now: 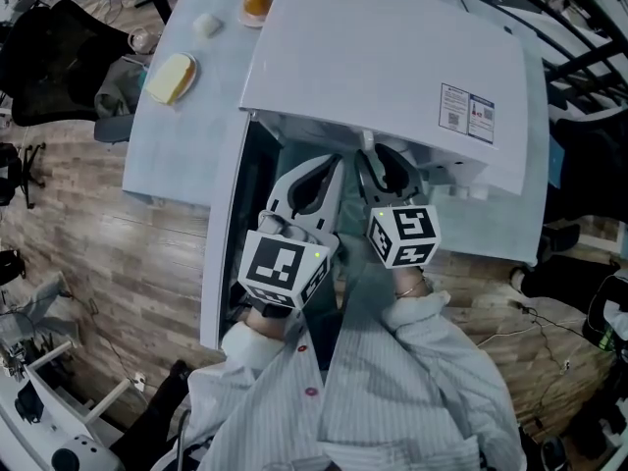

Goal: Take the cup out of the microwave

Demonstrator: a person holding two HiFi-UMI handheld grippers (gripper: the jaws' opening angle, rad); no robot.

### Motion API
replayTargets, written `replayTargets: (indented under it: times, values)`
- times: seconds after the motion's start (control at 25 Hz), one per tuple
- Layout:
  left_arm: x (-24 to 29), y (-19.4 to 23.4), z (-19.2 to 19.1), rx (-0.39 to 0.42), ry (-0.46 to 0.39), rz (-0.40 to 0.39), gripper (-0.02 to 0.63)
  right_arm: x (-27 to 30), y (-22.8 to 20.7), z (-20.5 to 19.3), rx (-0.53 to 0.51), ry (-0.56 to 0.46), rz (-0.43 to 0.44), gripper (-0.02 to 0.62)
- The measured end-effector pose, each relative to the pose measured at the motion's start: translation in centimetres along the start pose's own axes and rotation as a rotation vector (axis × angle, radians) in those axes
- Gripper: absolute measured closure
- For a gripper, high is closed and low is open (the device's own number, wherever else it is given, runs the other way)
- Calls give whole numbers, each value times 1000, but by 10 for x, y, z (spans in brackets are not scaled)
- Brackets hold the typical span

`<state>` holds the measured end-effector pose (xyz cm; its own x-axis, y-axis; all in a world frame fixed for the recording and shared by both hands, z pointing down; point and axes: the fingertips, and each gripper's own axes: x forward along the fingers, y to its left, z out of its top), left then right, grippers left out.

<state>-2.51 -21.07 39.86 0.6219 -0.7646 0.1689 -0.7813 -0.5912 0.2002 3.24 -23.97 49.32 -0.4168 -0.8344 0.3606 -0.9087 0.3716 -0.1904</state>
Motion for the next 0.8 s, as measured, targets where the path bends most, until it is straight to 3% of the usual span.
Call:
replayTargets:
  times: [0.8]
  values:
    - [-9,19,3,-1,-9,47,597,31,-16,-20,-10,50,-84,456]
